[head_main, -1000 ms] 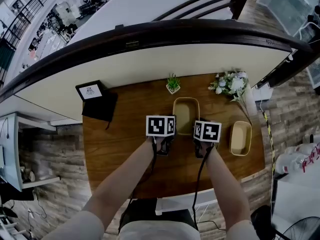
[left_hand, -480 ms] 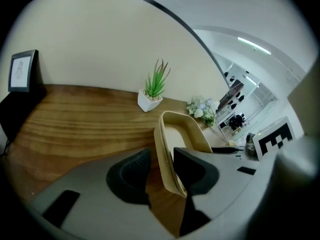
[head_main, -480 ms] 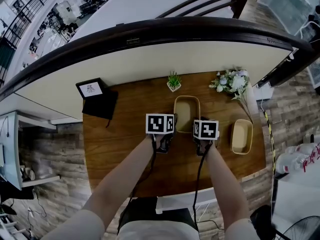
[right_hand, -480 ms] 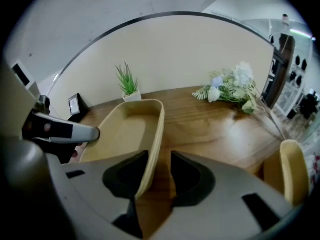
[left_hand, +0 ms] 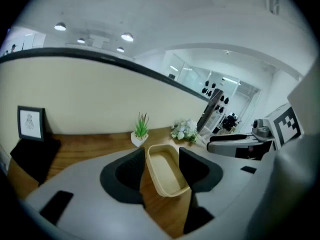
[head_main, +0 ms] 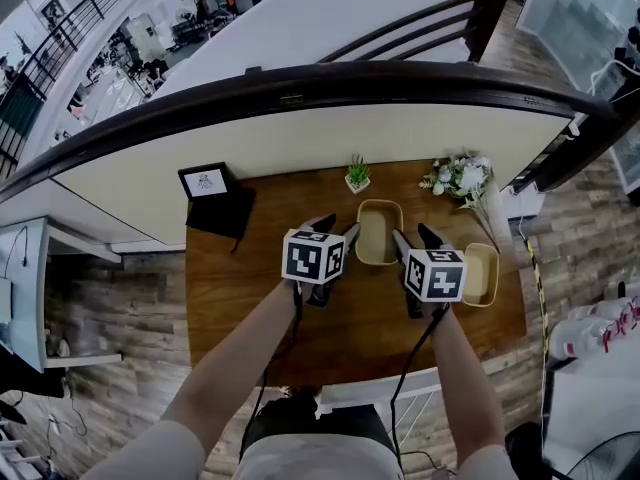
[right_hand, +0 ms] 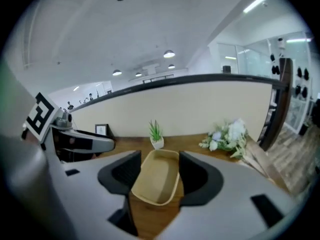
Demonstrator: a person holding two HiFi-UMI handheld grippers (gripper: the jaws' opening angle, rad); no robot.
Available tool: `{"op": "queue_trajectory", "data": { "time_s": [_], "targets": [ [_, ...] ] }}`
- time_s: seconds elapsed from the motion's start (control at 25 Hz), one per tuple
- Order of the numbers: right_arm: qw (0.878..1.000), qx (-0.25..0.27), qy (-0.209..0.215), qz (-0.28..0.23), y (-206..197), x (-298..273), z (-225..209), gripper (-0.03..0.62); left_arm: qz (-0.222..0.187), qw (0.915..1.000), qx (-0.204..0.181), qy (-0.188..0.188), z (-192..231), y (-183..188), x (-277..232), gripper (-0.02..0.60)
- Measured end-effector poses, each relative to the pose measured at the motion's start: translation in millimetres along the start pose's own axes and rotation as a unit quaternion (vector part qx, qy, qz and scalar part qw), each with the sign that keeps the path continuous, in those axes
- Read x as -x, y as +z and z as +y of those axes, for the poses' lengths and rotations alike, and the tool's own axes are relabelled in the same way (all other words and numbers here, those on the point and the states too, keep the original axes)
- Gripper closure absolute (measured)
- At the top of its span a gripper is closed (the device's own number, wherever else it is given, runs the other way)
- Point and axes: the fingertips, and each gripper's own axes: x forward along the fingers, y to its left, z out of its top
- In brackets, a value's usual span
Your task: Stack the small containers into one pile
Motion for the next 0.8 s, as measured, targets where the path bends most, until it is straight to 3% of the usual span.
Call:
{"op": "queue_trajectory", "data": {
  "time_s": [0.36,0.6,0.8],
  "targets": [
    [0.992,0.021,0.034,-0.117,69,128,47,0.362,-0.108,0.9904,-0.087,-0.001,-45,70,108,0.365],
    [0.985,0.038,0.045,-0.164,81,204,74,0.359,-0.148,0.9813,-0.124,-0.009,-80,77,177,0.365],
    [0.98,0.038,0.051,-0.188,72,253,96,0.347,-0.171,0.9762,-0.133,-0.01,-101,65,224,0.365]
  ]
}}
